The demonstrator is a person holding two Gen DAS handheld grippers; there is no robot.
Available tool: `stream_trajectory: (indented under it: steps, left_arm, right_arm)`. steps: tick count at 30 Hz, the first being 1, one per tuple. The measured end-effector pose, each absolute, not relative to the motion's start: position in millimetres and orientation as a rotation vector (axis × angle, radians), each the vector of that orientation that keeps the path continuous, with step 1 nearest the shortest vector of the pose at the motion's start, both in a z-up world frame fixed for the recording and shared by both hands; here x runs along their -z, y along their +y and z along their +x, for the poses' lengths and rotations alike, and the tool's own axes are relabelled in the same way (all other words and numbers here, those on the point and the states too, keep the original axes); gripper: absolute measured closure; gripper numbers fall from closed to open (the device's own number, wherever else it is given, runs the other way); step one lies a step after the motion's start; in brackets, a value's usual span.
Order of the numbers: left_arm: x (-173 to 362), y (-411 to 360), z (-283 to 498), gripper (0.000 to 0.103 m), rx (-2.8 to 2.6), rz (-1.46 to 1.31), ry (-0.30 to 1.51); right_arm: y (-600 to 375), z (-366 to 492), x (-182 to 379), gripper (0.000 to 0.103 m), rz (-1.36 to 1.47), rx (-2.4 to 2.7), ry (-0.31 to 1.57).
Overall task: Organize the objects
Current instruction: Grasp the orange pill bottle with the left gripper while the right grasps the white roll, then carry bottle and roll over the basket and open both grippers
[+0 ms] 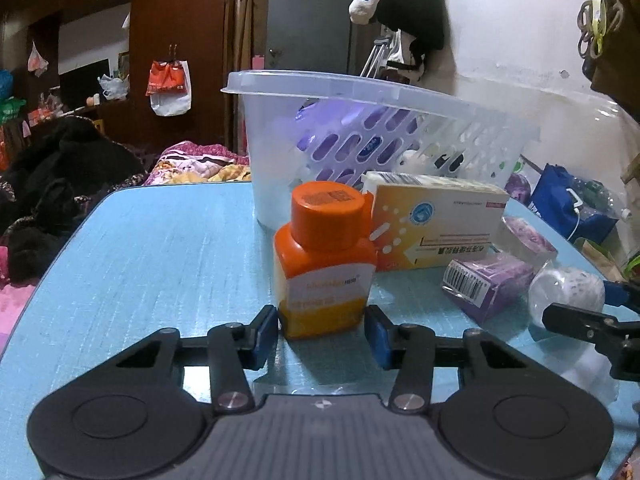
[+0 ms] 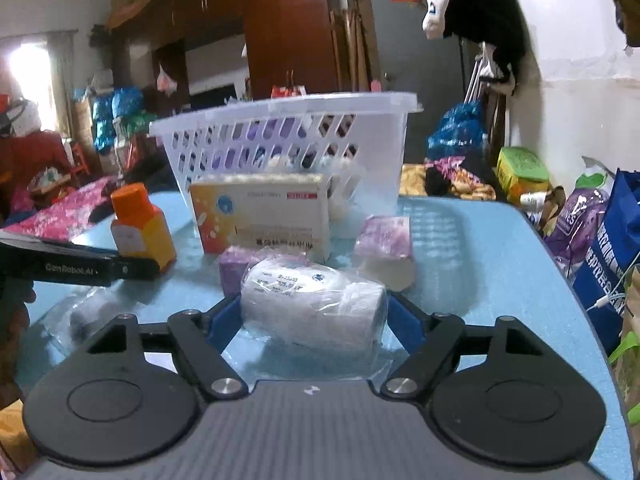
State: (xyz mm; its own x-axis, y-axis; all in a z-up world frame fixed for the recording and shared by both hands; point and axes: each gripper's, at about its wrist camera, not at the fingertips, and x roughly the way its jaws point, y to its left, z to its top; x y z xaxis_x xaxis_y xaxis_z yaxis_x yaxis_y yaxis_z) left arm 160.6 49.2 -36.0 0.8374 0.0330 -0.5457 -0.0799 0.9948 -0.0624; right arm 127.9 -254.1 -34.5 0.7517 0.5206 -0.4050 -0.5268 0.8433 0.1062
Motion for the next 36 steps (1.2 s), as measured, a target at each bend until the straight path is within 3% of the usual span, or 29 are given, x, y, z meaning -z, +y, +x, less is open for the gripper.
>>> stream_trajectory:
  steps: [4,7,15,20,24,36]
  left_arm:
    - [33.8,54.6,150.3,0.054,-0.021,-0.122,0.506]
    - [34.2,55.5,149.9,0.078,-0.007,-0.133,0.504]
    - [36.2,56.0,161.9,0.077,-0.005,-0.138,0.574]
    - [29.9,59.9,164.9,0.06,-0.022,-0.133,0.542]
    - [14.1,76.0,171.3,0.022,-0.026,-0.132,0.495]
    - [13.9,85.0,219.9,0.019,0.053,-0.001,0.612]
  right_arm:
    - [-265.0,123.7,34.4,0.022,0.051,-0.597,0.373]
    - [-265.2,122.0,33.9,0.023,0.051,-0.597,0.355]
    - [-265.6,126.3,33.6,0.022,0.071,-0.615,0.366]
    - [-265.8,124.2,34.7,0.022,0.067,-0.615,0.361]
    - [-265.8,124.7,35.3,0.022,0.064,-0.619,0.364]
    - [-265.0,126.7,34.9,0.022,0.057,-0.63,0.377]
